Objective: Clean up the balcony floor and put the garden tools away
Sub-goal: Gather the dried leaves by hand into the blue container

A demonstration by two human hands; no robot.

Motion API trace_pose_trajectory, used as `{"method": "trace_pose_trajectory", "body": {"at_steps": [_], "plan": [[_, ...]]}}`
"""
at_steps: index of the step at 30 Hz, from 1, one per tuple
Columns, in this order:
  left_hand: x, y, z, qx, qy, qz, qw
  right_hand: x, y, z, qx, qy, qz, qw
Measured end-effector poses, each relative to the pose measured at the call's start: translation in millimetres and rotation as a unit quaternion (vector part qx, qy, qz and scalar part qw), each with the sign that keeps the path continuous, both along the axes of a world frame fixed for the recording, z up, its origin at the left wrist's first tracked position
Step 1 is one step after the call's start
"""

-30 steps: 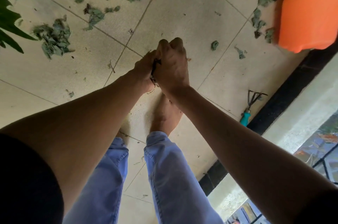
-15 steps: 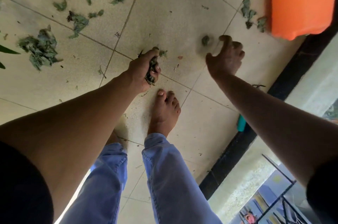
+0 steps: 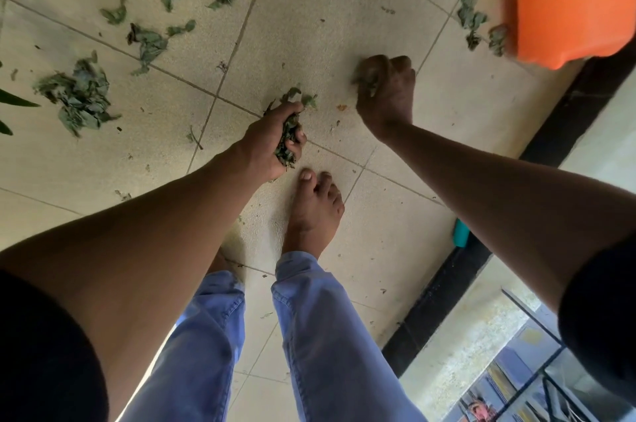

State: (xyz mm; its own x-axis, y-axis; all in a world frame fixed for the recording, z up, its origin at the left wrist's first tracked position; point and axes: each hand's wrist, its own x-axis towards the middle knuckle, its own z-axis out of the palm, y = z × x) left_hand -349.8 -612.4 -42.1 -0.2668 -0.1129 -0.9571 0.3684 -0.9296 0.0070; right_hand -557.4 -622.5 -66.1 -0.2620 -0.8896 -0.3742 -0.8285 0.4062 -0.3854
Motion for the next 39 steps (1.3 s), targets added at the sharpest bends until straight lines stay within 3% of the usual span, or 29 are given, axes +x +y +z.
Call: {"method": "trace_pose_trajectory", "body": {"at_steps": [9, 12, 15, 18, 20, 24, 30, 34, 39], "plan": [[27, 12, -3, 0.023, -0.02, 0.022, 0.999, 78, 12, -8, -0.014, -0.046, 0.132, 0.99], [44, 15, -5, 0.018, -0.035, 0.023, 0.999, 89, 17, 1, -0.03, 0.04, 0.162, 0.985], [62, 19, -6, 0.019, -0.043, 0.023, 0.999, 87, 16, 7, 0.012, 0.125, 0.112, 0.986], [74, 23, -6, 0.027, -0.048, 0.024, 0.998, 83, 16, 3, 0.065, 0.08, 0.038, 0.994], [80, 24, -5, 0.032, -0.052, 0.021, 0.998, 87, 17, 0, 0.051, 0.024, 0.044, 0.997], [88, 21, -3, 0.031, -0.055, 0.024, 0.998, 108, 14, -6, -0.002, -0.019, 0.109, 0.994], [92, 9, 1, 0.013, -0.046, 0.031, 0.998, 129, 5, -4, 0.016, -0.088, 0.2, 0.976], [98, 6, 2, 0.012, -0.048, 0.036, 0.998, 127, 2, 10, 0.008, 0.014, 0.262, 0.965], [100, 6, 1, 0.017, -0.051, 0.046, 0.997, 124, 1, 13, 0.026, 0.036, 0.379, 0.924]]}}
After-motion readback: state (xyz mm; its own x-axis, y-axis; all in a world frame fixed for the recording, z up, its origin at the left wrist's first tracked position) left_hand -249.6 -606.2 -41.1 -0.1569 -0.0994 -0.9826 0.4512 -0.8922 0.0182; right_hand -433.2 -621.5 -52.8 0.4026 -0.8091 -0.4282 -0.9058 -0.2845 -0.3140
